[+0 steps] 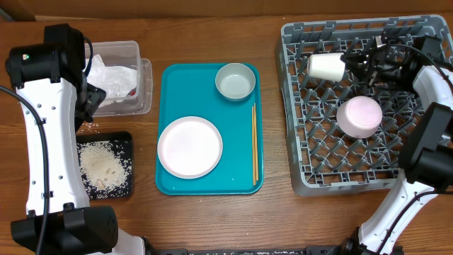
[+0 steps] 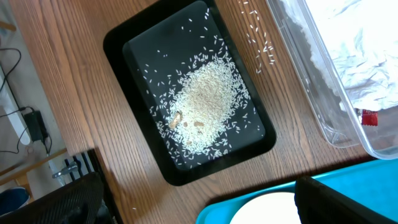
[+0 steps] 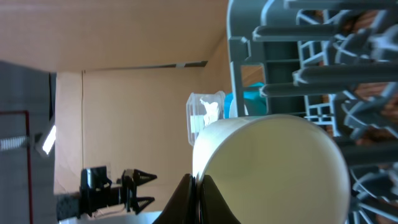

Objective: Sort waste into correct bins and load items into the dishwasher
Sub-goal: 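Lower the white cup upright into the rack beside the pink bowl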

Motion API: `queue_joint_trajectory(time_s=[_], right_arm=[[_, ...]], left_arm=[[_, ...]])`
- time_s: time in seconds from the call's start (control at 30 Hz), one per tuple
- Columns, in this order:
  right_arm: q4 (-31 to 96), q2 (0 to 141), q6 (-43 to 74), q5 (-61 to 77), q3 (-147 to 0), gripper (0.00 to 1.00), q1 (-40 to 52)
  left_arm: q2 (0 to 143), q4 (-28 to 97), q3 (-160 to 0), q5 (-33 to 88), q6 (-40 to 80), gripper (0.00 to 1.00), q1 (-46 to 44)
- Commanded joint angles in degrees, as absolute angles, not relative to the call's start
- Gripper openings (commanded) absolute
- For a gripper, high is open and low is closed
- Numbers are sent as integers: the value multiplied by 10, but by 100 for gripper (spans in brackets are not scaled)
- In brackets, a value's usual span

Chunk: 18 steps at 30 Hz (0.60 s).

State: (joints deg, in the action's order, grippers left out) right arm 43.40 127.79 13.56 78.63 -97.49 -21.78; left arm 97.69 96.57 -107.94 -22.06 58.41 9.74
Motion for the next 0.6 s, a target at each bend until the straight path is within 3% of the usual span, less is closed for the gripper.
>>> queue_joint_trajectory(time_s=[0.0,0.37,0.57], right_arm=[[441,1288,149,716,-974,4,-226],[456,1275,151,622,-976,4,-230],[467,1241,153,555,-976,16,-230]], left_arm=[[966,966,-1088,-224,596,100,93],[966,966,-1088,-224,596,100,93],[966,966,-1088,-224,596,100,93]])
